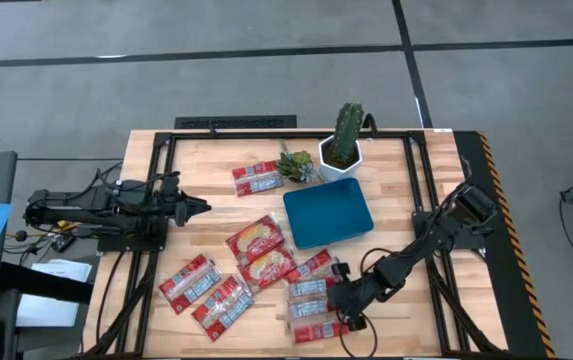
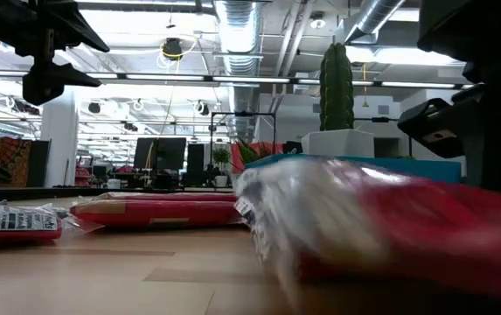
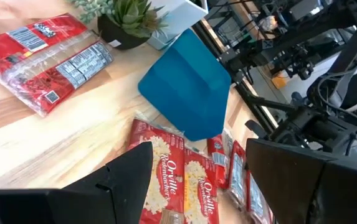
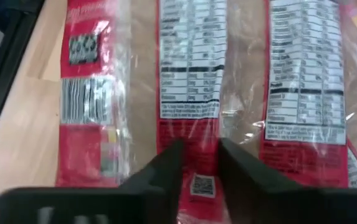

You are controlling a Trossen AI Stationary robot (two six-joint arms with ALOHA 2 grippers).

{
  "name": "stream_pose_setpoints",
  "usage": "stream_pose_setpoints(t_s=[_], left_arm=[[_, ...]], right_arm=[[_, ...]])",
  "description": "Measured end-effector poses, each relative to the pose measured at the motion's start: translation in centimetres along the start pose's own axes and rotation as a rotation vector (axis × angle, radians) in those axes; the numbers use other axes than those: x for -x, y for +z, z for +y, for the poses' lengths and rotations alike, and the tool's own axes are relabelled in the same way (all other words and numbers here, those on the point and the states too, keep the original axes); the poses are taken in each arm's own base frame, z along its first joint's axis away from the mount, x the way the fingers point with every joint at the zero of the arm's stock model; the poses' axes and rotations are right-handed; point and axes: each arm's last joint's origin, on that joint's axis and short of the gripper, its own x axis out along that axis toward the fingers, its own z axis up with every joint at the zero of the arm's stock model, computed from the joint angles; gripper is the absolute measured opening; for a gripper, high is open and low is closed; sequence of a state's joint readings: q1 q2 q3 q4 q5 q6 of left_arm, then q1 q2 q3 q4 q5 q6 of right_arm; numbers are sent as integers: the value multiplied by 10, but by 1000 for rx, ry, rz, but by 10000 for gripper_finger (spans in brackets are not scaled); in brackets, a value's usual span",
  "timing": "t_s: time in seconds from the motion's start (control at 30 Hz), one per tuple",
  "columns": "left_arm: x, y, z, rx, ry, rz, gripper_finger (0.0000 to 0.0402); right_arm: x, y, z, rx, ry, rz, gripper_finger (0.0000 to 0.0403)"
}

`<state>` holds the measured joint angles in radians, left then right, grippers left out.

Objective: Sort popcorn bags into baskets
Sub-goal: Put the red popcorn bag into the blue container

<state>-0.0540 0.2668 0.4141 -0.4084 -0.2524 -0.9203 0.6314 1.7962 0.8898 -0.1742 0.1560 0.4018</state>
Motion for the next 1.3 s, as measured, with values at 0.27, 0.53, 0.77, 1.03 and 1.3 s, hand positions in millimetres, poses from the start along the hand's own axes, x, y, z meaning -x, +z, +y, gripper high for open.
stream_pose_setpoints(t_s=[0.27,0.53,0.77,1.03,1.3], left_arm=[[0,1,1,-1,35,-41,247],[0,2,2,-1,51,-59,247],[0,2,2,-1,50,-59,247],[0,2,2,-1,51,-59,247],[0,2,2,3,50,-59,247]], right_arm=[[9,18,-5,-6,26,50,9],[56,46,-21,-85,46,-29,4],[104,53,-44,-251,13,-137,3],[151,53,-88,-676,-260,-355,3],[165,37,-115,-985,-441,-369,3]])
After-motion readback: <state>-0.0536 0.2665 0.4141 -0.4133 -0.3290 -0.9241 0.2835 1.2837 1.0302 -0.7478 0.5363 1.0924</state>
